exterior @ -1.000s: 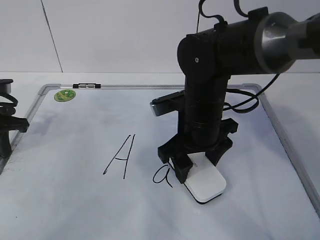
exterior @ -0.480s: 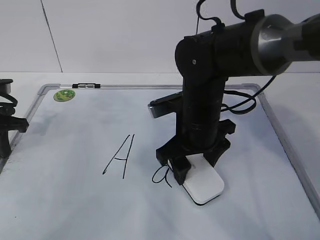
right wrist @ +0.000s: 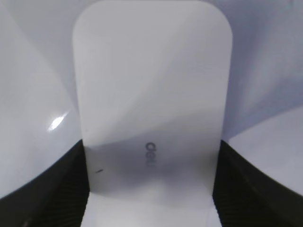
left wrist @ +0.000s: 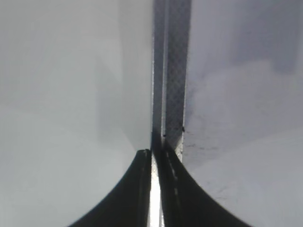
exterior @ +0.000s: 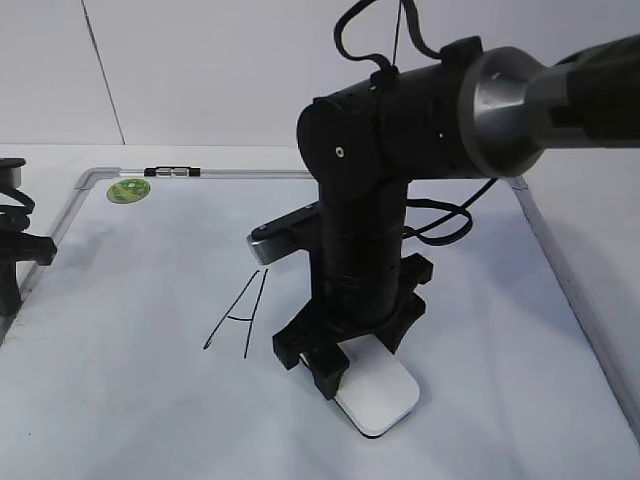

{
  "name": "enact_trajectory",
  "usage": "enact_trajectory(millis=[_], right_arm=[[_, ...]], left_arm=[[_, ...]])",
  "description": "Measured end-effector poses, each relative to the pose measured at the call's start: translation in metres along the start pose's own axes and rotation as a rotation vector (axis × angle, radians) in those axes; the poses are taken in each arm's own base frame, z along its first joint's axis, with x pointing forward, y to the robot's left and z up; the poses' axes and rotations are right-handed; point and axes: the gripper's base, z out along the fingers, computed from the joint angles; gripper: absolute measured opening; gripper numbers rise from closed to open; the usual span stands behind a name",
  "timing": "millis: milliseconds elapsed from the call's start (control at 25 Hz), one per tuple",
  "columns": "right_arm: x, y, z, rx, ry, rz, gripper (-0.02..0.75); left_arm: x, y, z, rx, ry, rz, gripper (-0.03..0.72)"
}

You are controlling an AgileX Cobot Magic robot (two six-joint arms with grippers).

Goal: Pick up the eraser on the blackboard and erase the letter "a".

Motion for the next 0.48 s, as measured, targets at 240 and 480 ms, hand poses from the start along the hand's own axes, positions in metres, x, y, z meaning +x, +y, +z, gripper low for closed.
enact_trajectory(millis=[240, 480], right_arm=[[-0.0001, -0.0008, 0.0, 0.015, -0.001, 0.003, 0.561], [0.0006, -0.0039, -0.0001, 0.07, 0.002, 0.051, 0.561]], left_arm=[[0.0, 0.0001, 0.0, -0.001, 0.0, 0.001, 0.029], [0.0, 0.0, 0.0, 0.0, 0.0, 0.0, 0.03]])
